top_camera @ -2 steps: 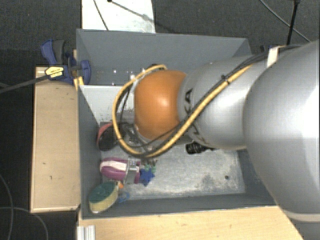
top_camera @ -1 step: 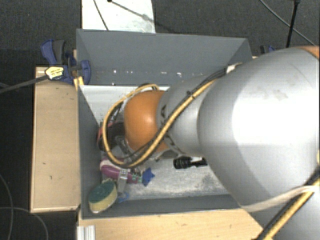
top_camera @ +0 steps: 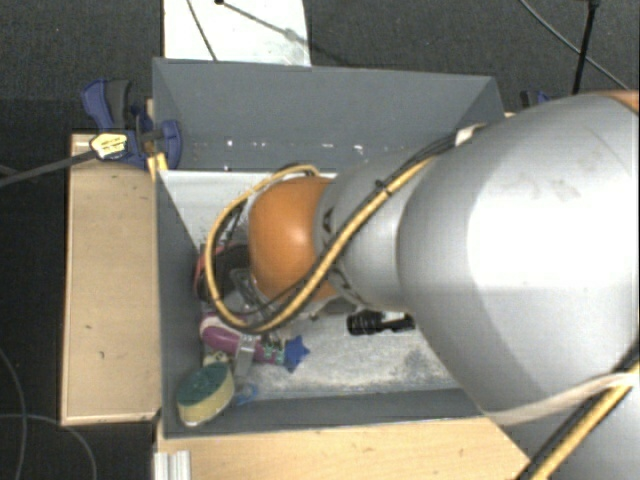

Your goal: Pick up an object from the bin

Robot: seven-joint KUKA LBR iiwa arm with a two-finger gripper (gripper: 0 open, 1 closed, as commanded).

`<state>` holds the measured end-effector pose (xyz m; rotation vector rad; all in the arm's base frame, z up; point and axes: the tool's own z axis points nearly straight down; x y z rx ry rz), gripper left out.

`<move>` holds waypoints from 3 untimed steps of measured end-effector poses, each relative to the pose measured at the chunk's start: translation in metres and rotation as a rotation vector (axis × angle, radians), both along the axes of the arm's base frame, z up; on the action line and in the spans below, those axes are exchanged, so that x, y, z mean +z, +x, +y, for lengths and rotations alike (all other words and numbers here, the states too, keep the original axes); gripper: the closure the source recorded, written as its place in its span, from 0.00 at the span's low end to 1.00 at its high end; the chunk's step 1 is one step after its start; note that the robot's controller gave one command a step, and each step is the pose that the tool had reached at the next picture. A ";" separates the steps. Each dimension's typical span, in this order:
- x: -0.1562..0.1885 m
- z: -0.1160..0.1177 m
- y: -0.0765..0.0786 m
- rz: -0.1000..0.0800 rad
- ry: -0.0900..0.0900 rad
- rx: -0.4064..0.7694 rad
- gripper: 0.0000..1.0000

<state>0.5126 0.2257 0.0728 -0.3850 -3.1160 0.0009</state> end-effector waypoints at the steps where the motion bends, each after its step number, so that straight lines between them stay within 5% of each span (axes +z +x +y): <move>1: 0.082 -0.003 -0.026 -0.007 0.003 0.012 1.00; 2: 0.185 -0.040 -0.033 -0.010 0.002 0.008 1.00; 3: 0.081 -0.049 -0.020 0.005 -0.002 0.104 1.00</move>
Offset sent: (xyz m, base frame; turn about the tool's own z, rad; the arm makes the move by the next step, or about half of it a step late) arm -0.0272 -0.0034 0.0784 -0.0109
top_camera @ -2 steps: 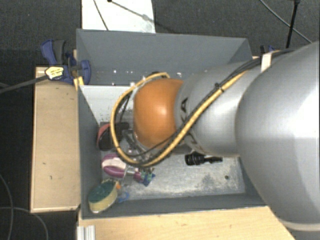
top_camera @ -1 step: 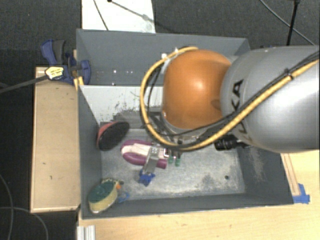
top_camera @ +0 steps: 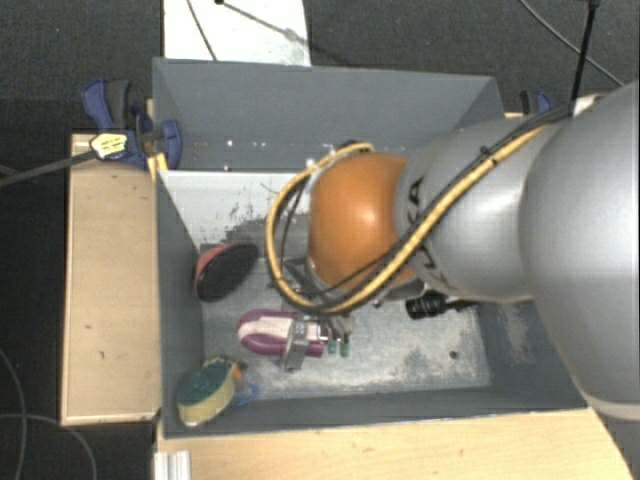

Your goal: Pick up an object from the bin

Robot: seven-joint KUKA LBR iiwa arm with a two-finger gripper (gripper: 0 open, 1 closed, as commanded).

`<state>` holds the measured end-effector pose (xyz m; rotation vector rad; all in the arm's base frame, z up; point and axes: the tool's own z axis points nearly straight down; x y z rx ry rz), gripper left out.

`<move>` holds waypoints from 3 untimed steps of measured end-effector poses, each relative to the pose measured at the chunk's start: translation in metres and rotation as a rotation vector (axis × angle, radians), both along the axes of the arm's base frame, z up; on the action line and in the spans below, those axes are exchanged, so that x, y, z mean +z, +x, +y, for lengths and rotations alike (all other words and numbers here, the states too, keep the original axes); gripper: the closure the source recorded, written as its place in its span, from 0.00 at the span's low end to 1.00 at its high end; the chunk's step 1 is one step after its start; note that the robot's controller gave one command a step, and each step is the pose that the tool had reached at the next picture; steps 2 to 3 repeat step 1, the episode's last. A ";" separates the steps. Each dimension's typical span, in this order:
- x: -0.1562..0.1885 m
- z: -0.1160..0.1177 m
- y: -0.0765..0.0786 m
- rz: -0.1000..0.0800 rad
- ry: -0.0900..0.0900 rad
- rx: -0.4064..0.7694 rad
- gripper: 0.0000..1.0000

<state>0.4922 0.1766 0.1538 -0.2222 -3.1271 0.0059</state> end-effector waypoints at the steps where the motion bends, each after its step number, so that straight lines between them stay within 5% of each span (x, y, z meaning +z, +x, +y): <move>1: 0.121 -0.006 0.002 -0.015 0.006 -0.026 1.00; 3: 0.121 -0.006 0.002 -0.015 0.006 -0.026 1.00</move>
Offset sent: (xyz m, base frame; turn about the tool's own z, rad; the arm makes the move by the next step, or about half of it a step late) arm 0.0002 -0.0059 0.1168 0.0278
